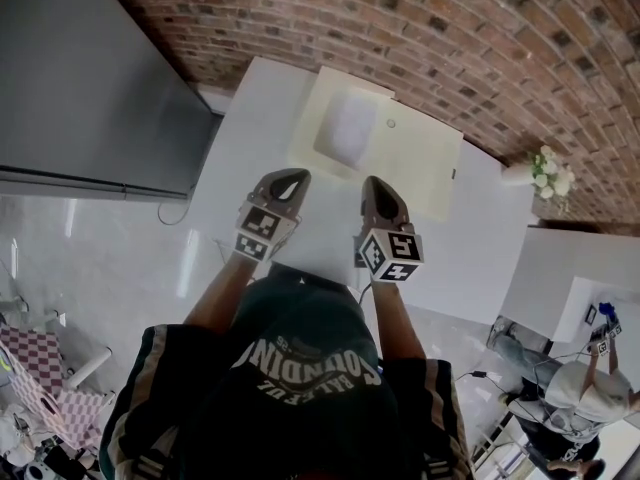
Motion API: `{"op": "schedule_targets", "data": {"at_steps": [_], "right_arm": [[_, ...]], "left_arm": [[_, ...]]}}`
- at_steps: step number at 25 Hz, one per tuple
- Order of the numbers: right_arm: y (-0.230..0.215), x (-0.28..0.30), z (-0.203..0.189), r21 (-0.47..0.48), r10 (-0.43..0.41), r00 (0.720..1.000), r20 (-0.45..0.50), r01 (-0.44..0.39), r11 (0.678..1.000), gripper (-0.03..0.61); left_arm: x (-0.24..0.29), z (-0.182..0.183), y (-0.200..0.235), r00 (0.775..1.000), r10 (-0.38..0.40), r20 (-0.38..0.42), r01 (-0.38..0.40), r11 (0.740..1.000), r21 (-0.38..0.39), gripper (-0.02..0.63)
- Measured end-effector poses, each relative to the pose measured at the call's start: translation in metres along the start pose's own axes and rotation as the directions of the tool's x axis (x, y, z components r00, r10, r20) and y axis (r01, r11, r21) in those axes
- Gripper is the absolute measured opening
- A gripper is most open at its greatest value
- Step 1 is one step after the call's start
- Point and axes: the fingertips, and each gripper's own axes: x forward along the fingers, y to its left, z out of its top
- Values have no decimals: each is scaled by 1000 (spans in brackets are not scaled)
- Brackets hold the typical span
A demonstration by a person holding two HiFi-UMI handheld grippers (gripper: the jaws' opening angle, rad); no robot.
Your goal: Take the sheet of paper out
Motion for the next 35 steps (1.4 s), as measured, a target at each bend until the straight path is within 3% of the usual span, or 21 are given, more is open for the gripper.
{"op": "schedule_targets", "data": {"at_steps": [7, 22, 35], "right_arm": [[-26, 6, -3, 26, -8, 1000, -20, 8, 1000, 0], [-61, 69, 1, 31, 28, 996, -86, -25, 999, 0], [-83, 110, -12, 47, 41, 988, -151, -35, 998, 0]], "left_arm": [[22, 3, -13, 999, -30, -17, 30, 1000, -4, 11], [74, 12, 17, 999, 7, -52, -9, 999, -35, 11], [120, -1, 34, 994, -21, -106, 13, 997, -71, 11]]}}
